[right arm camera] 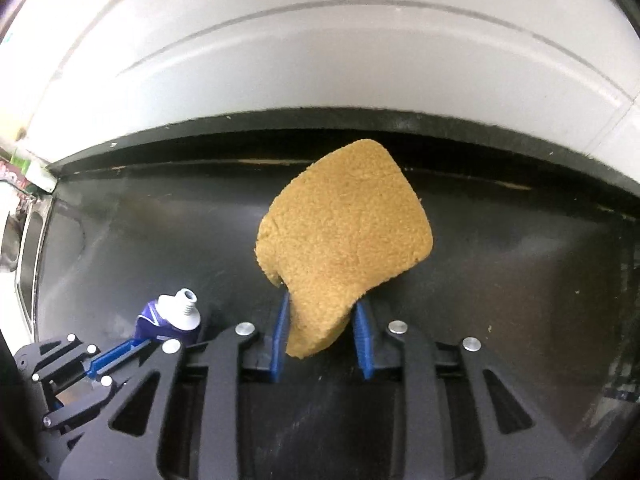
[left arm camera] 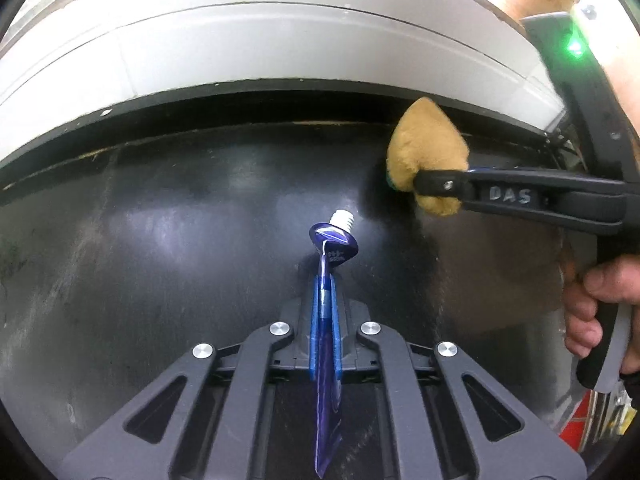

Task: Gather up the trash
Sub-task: 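Grasp the blue tube with the left tool while the right tool grasps the yellow sponge, then carry the blue tube and yellow sponge to the bin and release both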

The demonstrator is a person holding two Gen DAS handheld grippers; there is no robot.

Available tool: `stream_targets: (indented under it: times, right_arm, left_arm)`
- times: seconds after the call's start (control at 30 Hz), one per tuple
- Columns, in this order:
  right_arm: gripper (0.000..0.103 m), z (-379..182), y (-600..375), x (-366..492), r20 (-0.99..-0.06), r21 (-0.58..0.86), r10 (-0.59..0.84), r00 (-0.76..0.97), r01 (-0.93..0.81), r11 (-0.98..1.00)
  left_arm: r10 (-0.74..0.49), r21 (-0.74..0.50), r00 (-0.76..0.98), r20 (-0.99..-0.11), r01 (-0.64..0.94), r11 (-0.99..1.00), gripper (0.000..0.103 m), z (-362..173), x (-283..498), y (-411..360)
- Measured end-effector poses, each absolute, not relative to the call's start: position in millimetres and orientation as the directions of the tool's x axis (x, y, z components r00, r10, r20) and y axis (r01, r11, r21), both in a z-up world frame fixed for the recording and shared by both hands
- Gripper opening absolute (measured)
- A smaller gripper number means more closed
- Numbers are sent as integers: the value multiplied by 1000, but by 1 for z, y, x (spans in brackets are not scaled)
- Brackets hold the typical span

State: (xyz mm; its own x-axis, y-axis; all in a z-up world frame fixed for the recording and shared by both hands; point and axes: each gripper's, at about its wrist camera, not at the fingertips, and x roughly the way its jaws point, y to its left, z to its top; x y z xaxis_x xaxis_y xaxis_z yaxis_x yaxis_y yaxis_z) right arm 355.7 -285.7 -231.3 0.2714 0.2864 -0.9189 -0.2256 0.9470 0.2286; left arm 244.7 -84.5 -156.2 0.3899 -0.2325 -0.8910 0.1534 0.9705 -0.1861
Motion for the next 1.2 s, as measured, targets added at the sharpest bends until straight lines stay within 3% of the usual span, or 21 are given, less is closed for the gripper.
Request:
stream_targets:
  times: [0.47,0.83,1.2]
  right_arm:
    - [28,-168,-286,284,-884,207,308,351,-298,932]
    - [28,-155,-247,158,-890,206,338,307,-391,897]
    - [28,-140,-199,92,-879,205,366,306,-450,869]
  left_arm:
    - [-142,-99,475,-869,114,989,5,-109,182,-78]
    - [-105,-76,505,-857,79,994,5,-86,87,-53]
    - [-53,-59,522,-851,5,998,5,-75,14,0]
